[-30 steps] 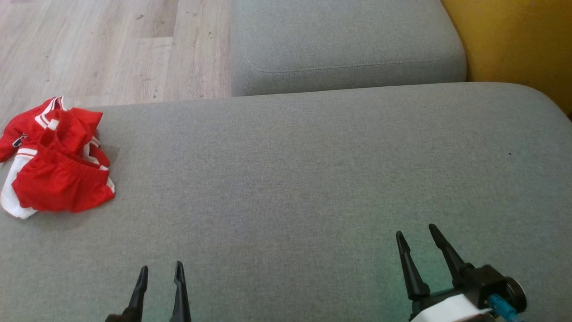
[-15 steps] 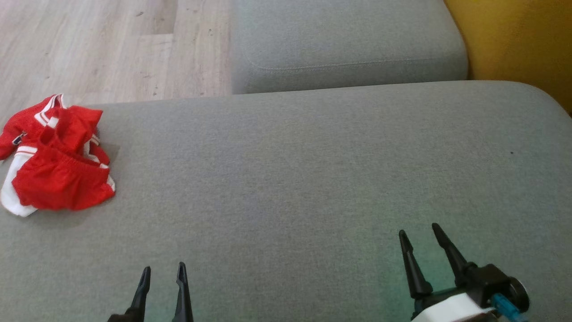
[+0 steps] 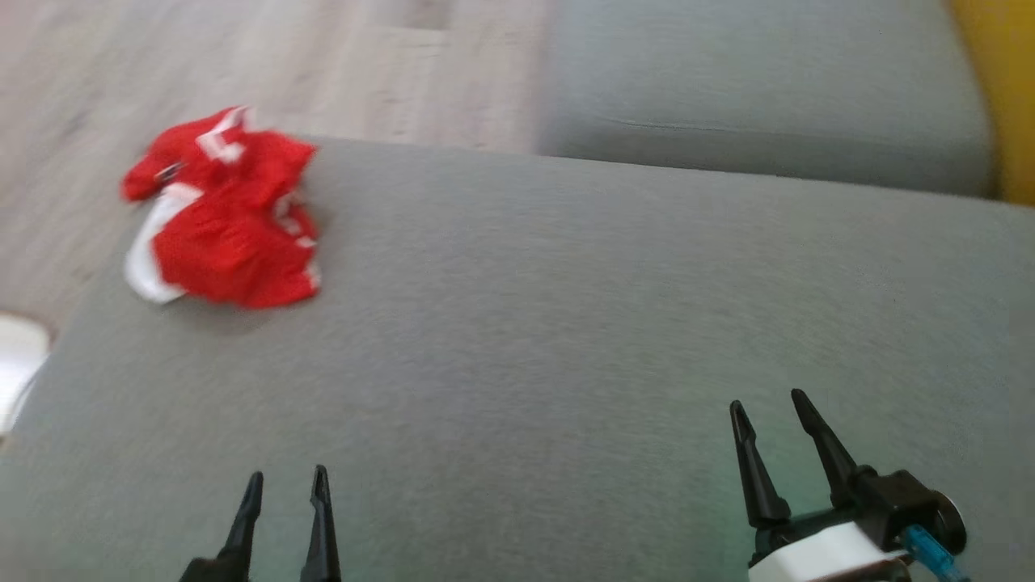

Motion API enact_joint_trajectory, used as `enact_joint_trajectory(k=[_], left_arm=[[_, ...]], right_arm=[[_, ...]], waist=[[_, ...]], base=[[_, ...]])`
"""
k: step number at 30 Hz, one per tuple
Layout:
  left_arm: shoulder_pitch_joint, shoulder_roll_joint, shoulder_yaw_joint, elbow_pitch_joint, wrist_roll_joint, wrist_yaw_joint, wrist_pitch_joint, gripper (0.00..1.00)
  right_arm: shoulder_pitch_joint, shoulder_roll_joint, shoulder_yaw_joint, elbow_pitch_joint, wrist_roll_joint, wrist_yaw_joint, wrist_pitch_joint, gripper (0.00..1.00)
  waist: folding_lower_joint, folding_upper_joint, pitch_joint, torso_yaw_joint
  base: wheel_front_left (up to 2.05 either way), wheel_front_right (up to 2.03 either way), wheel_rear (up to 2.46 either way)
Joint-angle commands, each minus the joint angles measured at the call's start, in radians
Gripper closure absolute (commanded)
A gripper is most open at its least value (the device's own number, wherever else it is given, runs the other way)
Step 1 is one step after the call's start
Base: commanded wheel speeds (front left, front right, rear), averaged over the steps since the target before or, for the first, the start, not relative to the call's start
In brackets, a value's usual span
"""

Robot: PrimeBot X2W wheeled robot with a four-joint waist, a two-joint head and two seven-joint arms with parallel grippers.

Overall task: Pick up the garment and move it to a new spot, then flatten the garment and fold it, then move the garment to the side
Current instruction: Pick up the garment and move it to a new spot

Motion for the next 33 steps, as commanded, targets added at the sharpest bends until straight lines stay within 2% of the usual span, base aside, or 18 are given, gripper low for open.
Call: enact_joint_trajectory(k=[1, 8, 15, 20, 26, 33], left_arm=[[-0.046, 0.01, 0.028, -0.04, 0.004, 0.006, -0.003, 0.0], [-0.036, 0.019, 0.041, -0.067, -0.006, 0.018, -0.001, 0.0], [-0.025, 0.023, 0.047, -0.071, -0.016, 0.026, -0.004, 0.0], [-0.018, 0.02, 0.055, -0.08, -0.026, 0.035, -0.013, 0.0], [-0.035, 0.01, 0.071, -0.12, -0.068, 0.024, -0.021, 0.0], [-0.168, 0.062, 0.139, -0.327, -0.091, 0.027, 0.008, 0.0]], right_arm=[[-0.024, -0.009, 0.028, -0.037, 0.004, -0.001, -0.011, 0.0], [-0.037, -0.009, 0.047, -0.037, -0.001, -0.001, -0.011, 0.0], [-0.05, -0.009, 0.063, -0.037, -0.008, -0.001, -0.011, 0.0], [-0.06, -0.009, 0.084, -0.045, -0.01, -0.001, -0.011, 0.0], [-0.072, -0.009, 0.08, -0.059, -0.025, -0.001, -0.011, 0.0], [-0.114, -0.009, 0.042, -0.11, -0.075, -0.001, 0.01, 0.0]], waist=[[0.0, 0.0, 0.009, 0.103], [0.0, 0.0, 0.022, 0.243], [0.0, 0.0, 0.023, 0.316], [0.0, 0.0, 0.028, 0.321], [0.0, 0.0, 0.048, 0.303], [0.0, 0.0, 0.131, 0.237]], base=[[0.0, 0.0, 0.0], [0.0, 0.0, 0.0], [0.0, 0.0, 0.0], [0.0, 0.0, 0.0], [0.0, 0.0, 0.0], [0.0, 0.0, 0.0]])
